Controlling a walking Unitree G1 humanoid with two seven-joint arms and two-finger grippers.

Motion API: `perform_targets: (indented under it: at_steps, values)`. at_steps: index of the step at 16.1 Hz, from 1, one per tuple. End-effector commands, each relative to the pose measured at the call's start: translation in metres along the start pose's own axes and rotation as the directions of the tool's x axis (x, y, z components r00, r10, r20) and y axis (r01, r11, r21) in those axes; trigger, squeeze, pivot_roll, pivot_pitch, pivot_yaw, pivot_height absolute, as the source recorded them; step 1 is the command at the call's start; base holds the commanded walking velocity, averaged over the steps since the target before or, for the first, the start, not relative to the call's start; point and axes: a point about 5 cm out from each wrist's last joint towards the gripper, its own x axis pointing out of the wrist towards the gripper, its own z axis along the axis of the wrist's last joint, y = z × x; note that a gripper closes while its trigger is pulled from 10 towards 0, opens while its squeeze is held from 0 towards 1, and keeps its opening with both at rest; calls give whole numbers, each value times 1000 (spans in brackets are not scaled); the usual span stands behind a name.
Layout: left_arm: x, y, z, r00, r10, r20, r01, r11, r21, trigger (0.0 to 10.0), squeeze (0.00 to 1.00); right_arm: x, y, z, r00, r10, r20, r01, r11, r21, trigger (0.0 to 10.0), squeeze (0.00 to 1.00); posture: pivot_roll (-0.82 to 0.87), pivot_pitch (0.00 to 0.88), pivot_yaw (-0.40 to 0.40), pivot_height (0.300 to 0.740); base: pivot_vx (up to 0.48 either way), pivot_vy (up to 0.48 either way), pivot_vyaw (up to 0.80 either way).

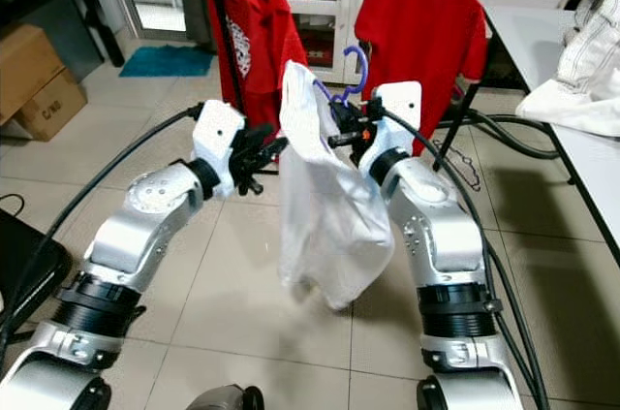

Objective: Hang hanger

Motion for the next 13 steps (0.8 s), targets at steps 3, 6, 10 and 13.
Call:
perform_targets:
  at_steps: [3,6,10,13]
  values:
    - [-29,66,17,989,130,68,-134,989,56,10000,1000,-11,1,19,984,166,68,-163,986,-46,10000,0,-25,0,87,740,0,0,0]
    - [-64,100,24,997,17,71,-25,992,122,10000,1000,-28,-6,26,944,321,73,-318,947,-47,10000,0,-14,0,80,740,0,0,0]
    - [-76,113,4,996,-65,-54,71,990,122,10000,827,-42,-4,32,869,492,54,-489,870,-64,10000,0,-14,0,79,740,0,0,0]
    - [-70,113,-7,992,-101,-79,107,992,73,10000,0,-48,1,39,825,561,72,-558,828,-61,10000,0,-21,0,83,740,0,0,0]
